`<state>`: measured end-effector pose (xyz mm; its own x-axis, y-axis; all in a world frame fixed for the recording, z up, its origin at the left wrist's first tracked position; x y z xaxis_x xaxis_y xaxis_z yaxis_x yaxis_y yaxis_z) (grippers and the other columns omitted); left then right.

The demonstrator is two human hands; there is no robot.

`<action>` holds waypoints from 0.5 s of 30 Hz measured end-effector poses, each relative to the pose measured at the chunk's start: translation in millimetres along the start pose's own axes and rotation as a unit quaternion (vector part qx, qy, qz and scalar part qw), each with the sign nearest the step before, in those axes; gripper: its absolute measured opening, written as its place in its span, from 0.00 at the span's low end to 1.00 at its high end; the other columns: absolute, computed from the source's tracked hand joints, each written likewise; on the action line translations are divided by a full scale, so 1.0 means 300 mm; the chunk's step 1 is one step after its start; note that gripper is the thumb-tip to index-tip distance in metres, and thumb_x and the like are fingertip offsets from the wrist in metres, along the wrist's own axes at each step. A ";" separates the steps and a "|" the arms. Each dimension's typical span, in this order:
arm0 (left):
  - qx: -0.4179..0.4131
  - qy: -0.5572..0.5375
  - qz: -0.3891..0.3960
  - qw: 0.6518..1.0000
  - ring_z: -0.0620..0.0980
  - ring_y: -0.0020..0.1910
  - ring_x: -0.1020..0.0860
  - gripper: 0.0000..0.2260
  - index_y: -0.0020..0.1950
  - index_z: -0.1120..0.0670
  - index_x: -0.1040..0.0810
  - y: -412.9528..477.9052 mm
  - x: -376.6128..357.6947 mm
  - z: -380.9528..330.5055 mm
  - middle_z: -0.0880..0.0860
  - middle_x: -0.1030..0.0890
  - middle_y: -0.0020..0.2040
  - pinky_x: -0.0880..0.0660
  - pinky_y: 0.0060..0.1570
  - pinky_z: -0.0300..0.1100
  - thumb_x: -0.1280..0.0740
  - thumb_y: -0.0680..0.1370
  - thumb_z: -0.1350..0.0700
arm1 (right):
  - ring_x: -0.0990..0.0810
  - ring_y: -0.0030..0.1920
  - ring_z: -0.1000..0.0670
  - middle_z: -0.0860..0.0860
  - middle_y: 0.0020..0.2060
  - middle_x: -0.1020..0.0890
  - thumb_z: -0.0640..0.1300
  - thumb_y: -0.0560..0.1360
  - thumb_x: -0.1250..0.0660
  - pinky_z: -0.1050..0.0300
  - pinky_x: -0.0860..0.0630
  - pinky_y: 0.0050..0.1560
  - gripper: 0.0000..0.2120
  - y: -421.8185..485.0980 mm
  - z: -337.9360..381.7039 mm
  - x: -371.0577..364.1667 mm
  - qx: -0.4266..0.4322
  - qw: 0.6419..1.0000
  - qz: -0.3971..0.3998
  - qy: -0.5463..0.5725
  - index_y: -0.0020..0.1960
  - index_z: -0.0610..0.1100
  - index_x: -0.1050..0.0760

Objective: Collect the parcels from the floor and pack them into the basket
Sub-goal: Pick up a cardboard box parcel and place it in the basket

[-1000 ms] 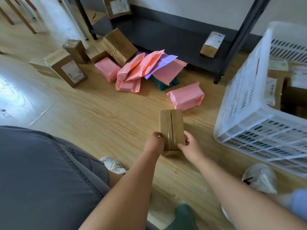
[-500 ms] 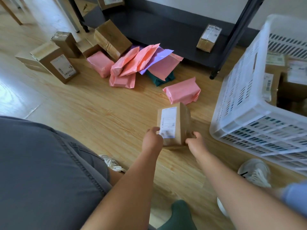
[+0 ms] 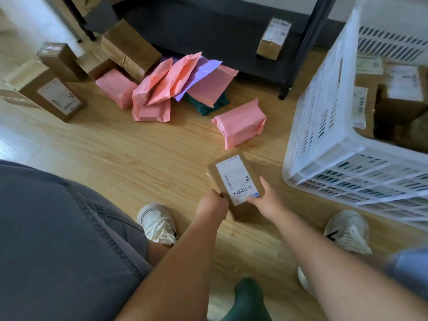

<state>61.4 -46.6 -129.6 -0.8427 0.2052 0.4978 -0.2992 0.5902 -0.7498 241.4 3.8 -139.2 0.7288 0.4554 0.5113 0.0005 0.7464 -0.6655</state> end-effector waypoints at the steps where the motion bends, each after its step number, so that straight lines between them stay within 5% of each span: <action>1: -0.003 0.010 -0.043 0.999 0.57 0.51 0.19 0.10 0.58 0.57 0.30 0.000 0.027 -0.007 0.55 0.20 0.53 0.24 0.46 0.46 0.42 0.78 0.59 | 0.29 0.67 0.45 0.47 0.72 0.32 0.45 0.76 0.31 0.54 0.32 0.59 0.38 0.008 0.012 0.005 0.010 1.000 0.002 -0.006 0.79 0.53 0.48; 5: -0.088 0.061 -0.219 0.970 0.57 0.65 0.32 0.19 0.67 0.55 0.35 -0.025 0.181 -0.102 0.54 0.34 0.67 0.31 0.53 0.48 0.41 0.76 0.63 | 0.24 0.62 0.45 0.47 0.69 0.29 0.43 0.77 0.33 0.59 0.31 0.49 0.35 0.036 0.106 0.016 0.063 0.993 0.016 -0.097 0.78 0.57 0.45; 7: -0.155 0.155 -0.219 0.951 0.55 0.73 0.40 0.27 0.75 0.52 0.40 -0.007 0.195 -0.153 0.52 0.41 0.75 0.34 0.67 0.48 0.37 0.76 0.61 | 0.27 0.65 0.45 0.47 0.70 0.32 0.40 0.77 0.34 0.57 0.28 0.56 0.33 0.051 0.163 0.017 0.105 0.983 0.014 -0.150 0.77 0.56 0.42; 10: -0.200 0.270 -0.141 0.931 0.52 0.79 0.57 0.30 0.79 0.47 0.47 0.038 0.143 -0.174 0.48 0.54 0.80 0.53 0.77 0.54 0.37 0.80 0.56 | 0.32 0.70 0.46 0.49 0.74 0.38 0.36 0.76 0.36 0.54 0.30 0.63 0.34 0.057 0.223 0.008 0.175 0.960 -0.003 -0.217 0.77 0.56 0.42; 12: -0.211 0.308 -0.105 0.922 0.50 0.79 0.58 0.30 0.79 0.46 0.49 0.061 0.104 -0.168 0.47 0.53 0.80 0.58 0.76 0.56 0.39 0.81 0.54 | 0.34 0.71 0.45 0.49 0.75 0.41 0.38 0.77 0.36 0.50 0.27 0.63 0.35 0.056 0.231 0.016 0.200 0.944 -0.029 -0.263 0.78 0.56 0.47; 15: -0.200 0.308 -0.116 0.923 0.52 0.77 0.46 0.29 0.79 0.46 0.46 0.081 0.097 -0.158 0.49 0.41 0.77 0.51 0.75 0.55 0.39 0.80 0.50 | 0.30 0.68 0.41 0.44 0.73 0.37 0.46 0.78 0.34 0.44 0.26 0.62 0.36 0.055 0.157 0.061 0.140 0.959 -0.087 -0.229 0.78 0.50 0.52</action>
<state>50.9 10.7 -112.6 -0.3258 0.3699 0.8701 -0.1467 0.8894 -0.4330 222.6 47.3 -115.2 0.3569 0.4303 0.8291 -0.1362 0.9021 -0.4095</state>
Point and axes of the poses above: each hand's wrist, its own y-axis towards the middle knuckle, its own x-axis out of the back of the hand, z = x × y, the point moved 10 cm from there along y, towards the middle knuckle
